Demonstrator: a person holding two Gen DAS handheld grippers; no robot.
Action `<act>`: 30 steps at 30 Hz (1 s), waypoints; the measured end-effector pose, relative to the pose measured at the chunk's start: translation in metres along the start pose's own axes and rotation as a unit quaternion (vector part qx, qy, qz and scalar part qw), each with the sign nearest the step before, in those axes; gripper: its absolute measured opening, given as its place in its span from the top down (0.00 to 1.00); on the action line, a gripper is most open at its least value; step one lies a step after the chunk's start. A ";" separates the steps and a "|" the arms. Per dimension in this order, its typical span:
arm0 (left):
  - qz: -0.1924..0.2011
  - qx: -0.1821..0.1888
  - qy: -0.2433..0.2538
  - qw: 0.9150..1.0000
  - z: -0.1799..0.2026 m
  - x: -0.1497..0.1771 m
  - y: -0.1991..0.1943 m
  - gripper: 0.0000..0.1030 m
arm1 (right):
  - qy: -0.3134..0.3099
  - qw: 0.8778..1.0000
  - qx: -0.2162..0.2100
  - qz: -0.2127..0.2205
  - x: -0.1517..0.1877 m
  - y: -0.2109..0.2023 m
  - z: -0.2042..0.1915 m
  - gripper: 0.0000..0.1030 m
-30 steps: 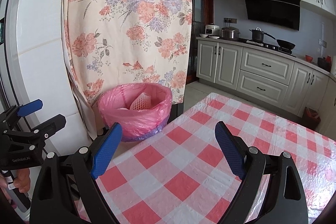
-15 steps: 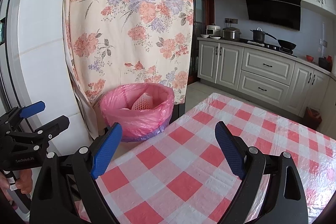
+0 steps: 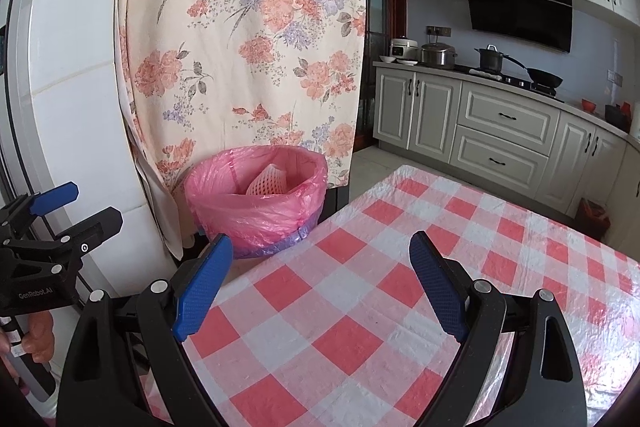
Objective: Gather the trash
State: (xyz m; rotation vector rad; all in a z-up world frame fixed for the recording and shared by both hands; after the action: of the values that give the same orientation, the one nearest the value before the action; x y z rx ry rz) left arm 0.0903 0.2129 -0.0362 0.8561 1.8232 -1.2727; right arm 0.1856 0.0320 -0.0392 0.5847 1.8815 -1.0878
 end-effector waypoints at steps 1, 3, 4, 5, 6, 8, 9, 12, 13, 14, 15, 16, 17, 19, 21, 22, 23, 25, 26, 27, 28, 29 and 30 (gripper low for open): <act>0.000 -0.001 0.001 1.000 0.000 0.000 0.000 0.05 | 0.001 1.000 0.000 0.004 -0.001 -0.001 0.000 0.18; 0.001 -0.001 0.002 1.000 0.000 -0.001 0.000 0.05 | 0.005 1.000 -0.003 0.013 -0.002 -0.003 0.000 0.18; 0.001 -0.002 0.002 1.000 0.000 -0.001 0.000 0.04 | 0.007 1.000 -0.006 0.017 -0.003 -0.005 0.000 0.18; 0.002 -0.002 0.002 1.000 -0.001 -0.001 0.000 0.04 | 0.009 1.000 -0.009 0.023 -0.004 -0.007 0.000 0.18; 0.003 -0.002 0.001 1.000 -0.001 -0.001 -0.001 0.05 | 0.011 0.999 -0.013 0.032 -0.006 -0.010 -0.001 0.18; 0.005 -0.003 0.000 1.000 -0.002 -0.002 -0.001 0.05 | 0.011 0.999 -0.016 0.043 -0.008 -0.014 -0.002 0.18; 0.005 -0.003 0.000 1.000 -0.002 -0.003 -0.002 0.04 | 0.011 0.999 -0.019 0.048 -0.009 -0.015 -0.003 0.18; 0.005 -0.003 0.001 1.000 -0.002 -0.003 -0.002 0.05 | 0.014 0.998 -0.025 0.060 -0.012 -0.020 -0.003 0.18; 0.005 -0.003 0.001 1.000 -0.002 -0.003 -0.002 0.04 | 0.014 0.998 -0.025 0.063 -0.013 -0.022 -0.003 0.18; 0.005 -0.003 0.001 1.000 -0.002 -0.003 -0.002 0.04 | 0.014 0.997 -0.026 0.065 -0.013 -0.023 -0.003 0.18; 0.005 -0.003 0.001 1.000 -0.002 -0.003 -0.003 0.05 | 0.015 0.997 -0.027 0.068 -0.013 -0.024 -0.003 0.18; 0.006 -0.003 0.002 1.000 -0.002 -0.003 -0.003 0.05 | 0.015 0.997 -0.027 0.069 -0.013 -0.024 -0.002 0.18; 0.006 -0.002 0.002 1.000 -0.002 -0.004 -0.003 0.04 | 0.015 0.997 -0.027 0.068 -0.012 -0.024 -0.002 0.18; 0.006 -0.001 0.002 1.000 -0.001 -0.004 -0.003 0.04 | 0.014 0.997 -0.024 0.066 -0.011 -0.024 -0.001 0.18; 0.007 -0.002 0.003 1.000 -0.001 -0.004 -0.003 0.05 | 0.014 0.997 -0.025 0.065 -0.010 -0.024 -0.001 0.18; 0.006 -0.002 0.003 1.000 -0.001 -0.004 -0.003 0.05 | 0.014 0.998 -0.024 0.064 -0.010 -0.024 0.000 0.18; 0.006 -0.002 0.004 1.000 -0.001 -0.004 -0.003 0.05 | 0.014 0.998 -0.024 0.064 -0.009 -0.023 -0.001 0.18; 0.006 -0.002 0.004 1.000 0.000 -0.004 -0.003 0.04 | 0.012 0.998 -0.023 0.062 -0.008 -0.023 -0.001 0.18; 0.006 -0.002 0.004 1.000 0.000 -0.004 -0.004 0.04 | 0.012 0.998 -0.024 0.061 -0.007 -0.023 -0.001 0.18; 0.006 -0.002 0.004 1.000 0.000 -0.004 -0.004 0.05 | 0.012 0.998 -0.025 0.060 -0.007 -0.022 -0.001 0.18; 0.007 -0.003 0.004 1.000 0.000 -0.005 -0.004 0.05 | 0.012 0.998 -0.024 0.060 -0.007 -0.022 -0.001 0.18; 0.007 -0.003 0.004 1.000 0.000 -0.005 -0.004 0.05 | 0.011 0.998 -0.024 0.060 -0.006 -0.022 -0.001 0.18; 0.007 -0.003 0.003 1.000 0.000 -0.005 -0.004 0.05 | 0.011 0.998 -0.025 0.059 -0.006 -0.022 -0.001 0.18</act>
State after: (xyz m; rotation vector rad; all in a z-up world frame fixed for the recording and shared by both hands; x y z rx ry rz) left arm 0.0890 0.2113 -0.0302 0.8699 1.8223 -1.2565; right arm 0.1722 0.0216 -0.0240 0.6741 1.8634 -0.9588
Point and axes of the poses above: each gripper's, at about its wrist camera, not at the fingertips, and y roughly the way its jaws point, z to its right, x to its underside, the point moved 9 cm from there along y, roughly the way its jaws point, and after that the axes turned 15 degrees about y, right-handed, at the moved point
